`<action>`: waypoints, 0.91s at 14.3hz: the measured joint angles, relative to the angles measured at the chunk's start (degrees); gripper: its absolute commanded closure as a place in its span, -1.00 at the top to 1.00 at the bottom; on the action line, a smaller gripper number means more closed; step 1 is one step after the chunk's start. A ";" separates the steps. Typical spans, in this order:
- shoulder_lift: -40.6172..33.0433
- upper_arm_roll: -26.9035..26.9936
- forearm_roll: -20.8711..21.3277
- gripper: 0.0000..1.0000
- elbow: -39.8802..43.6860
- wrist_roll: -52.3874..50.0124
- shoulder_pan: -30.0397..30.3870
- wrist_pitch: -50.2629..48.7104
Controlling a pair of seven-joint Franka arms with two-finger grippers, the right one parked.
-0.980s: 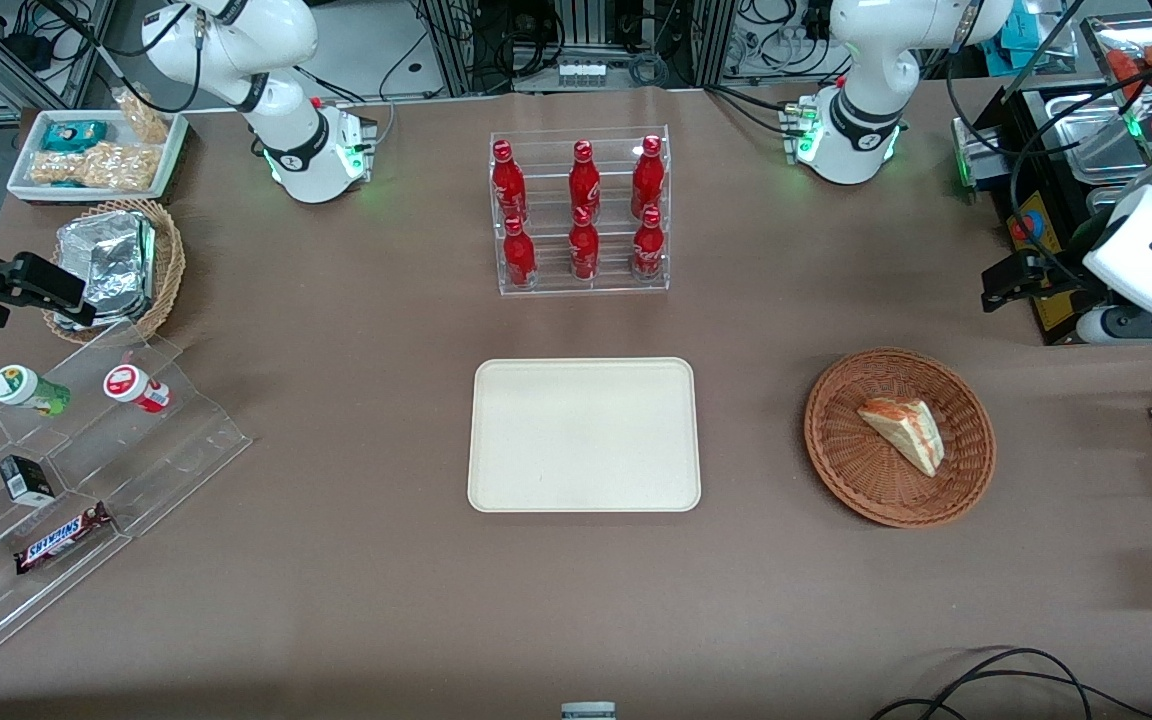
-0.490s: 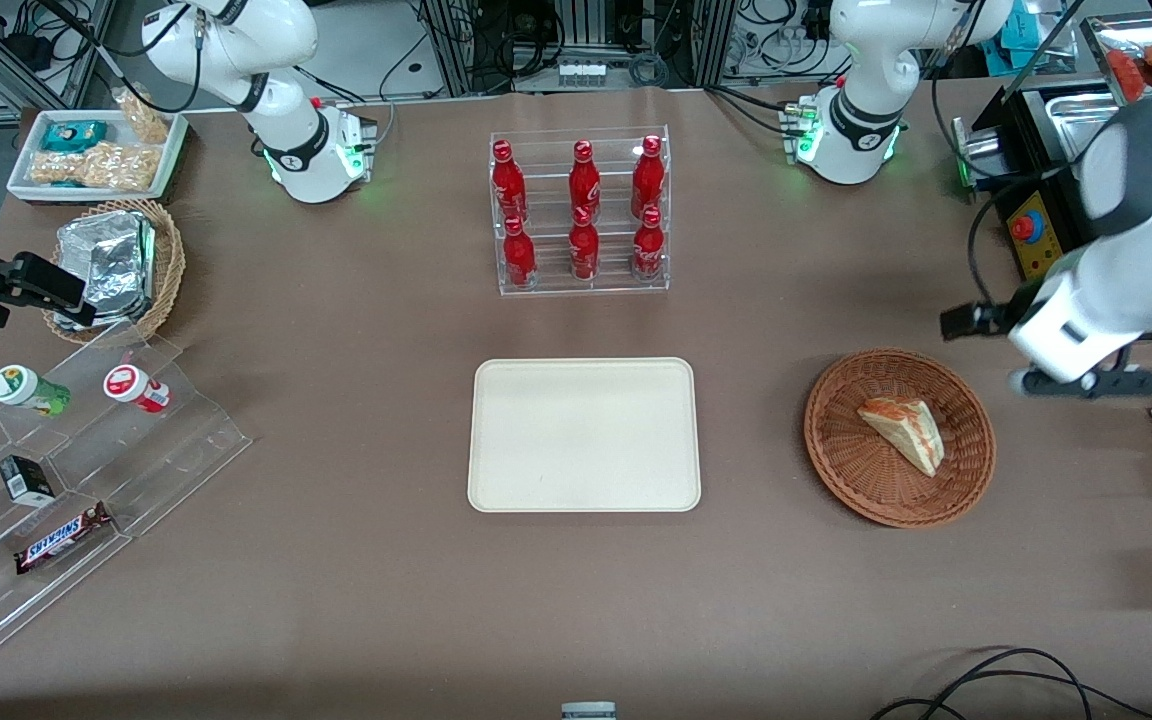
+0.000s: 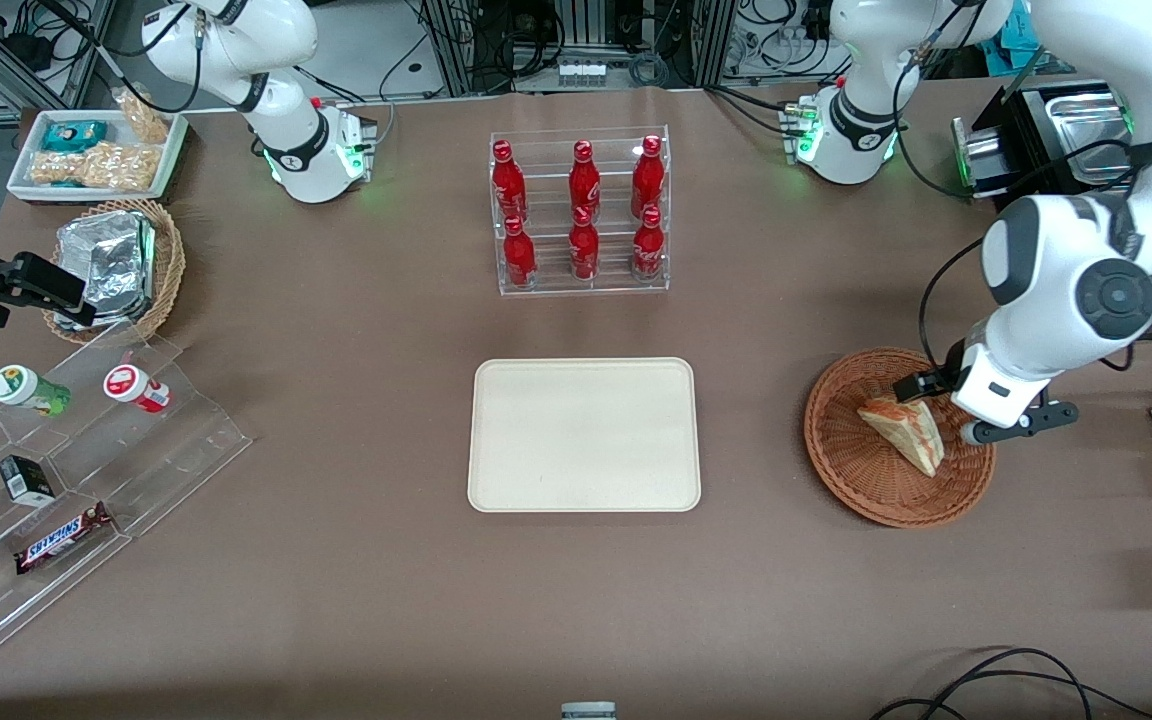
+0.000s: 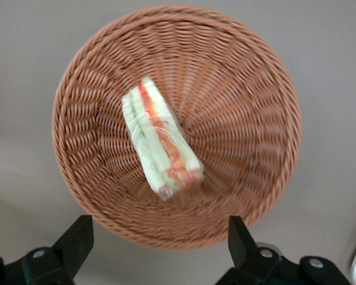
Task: Place sandwich from basket to tray
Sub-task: 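Lower the open left gripper onto the sandwich and close it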
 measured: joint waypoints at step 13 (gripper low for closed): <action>9.48 0.58 0.04 -0.92 -0.89 -36.95 0.11 10.72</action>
